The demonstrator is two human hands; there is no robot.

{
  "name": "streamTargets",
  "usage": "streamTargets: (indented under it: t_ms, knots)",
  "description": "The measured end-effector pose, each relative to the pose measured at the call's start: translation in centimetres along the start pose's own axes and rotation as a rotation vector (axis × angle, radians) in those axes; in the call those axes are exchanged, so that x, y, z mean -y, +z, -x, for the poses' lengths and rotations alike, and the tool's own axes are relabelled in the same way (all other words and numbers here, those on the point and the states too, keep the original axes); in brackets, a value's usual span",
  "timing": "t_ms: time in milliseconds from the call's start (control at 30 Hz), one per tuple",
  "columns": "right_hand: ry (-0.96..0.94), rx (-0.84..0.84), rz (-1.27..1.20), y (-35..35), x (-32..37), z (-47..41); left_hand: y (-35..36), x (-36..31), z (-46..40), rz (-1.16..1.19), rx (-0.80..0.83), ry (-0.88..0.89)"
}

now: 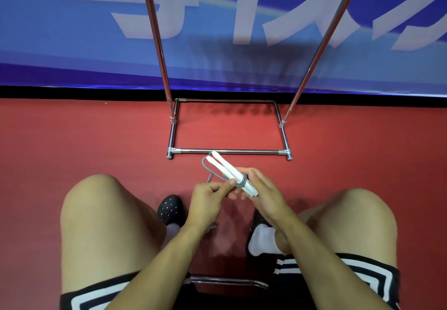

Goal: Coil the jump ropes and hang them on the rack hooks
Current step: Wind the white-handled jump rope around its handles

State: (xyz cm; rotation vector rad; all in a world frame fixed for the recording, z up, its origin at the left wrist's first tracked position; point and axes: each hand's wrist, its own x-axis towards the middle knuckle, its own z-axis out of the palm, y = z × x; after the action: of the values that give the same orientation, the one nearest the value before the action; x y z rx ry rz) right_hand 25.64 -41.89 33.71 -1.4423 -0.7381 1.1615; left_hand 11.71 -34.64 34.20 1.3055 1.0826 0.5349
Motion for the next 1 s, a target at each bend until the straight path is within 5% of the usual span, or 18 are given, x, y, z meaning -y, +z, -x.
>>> streamTargets:
  t_ms: [267, 467, 867, 1000]
  knots:
    - [-0.054, 0.007, 0.183, 0.0, -1.0, -0.3, -0.3, 1.2, -0.7, -0.123, 0.069, -0.023]
    - [-0.049, -0.017, 0.284, -0.1, -1.4, -0.5, -0.1, 0.0, -0.5, 0.289, 0.162, -0.214]
    - [0.081, 0.123, 0.351, -1.0, -0.5, -0.2, -0.5, -0.1, -0.1, 0.214, 0.214, -0.103]
    - [0.174, 0.254, 0.127, -1.3, 0.4, 0.2, -0.8, -0.3, 0.1, 0.154, 0.346, -0.076]
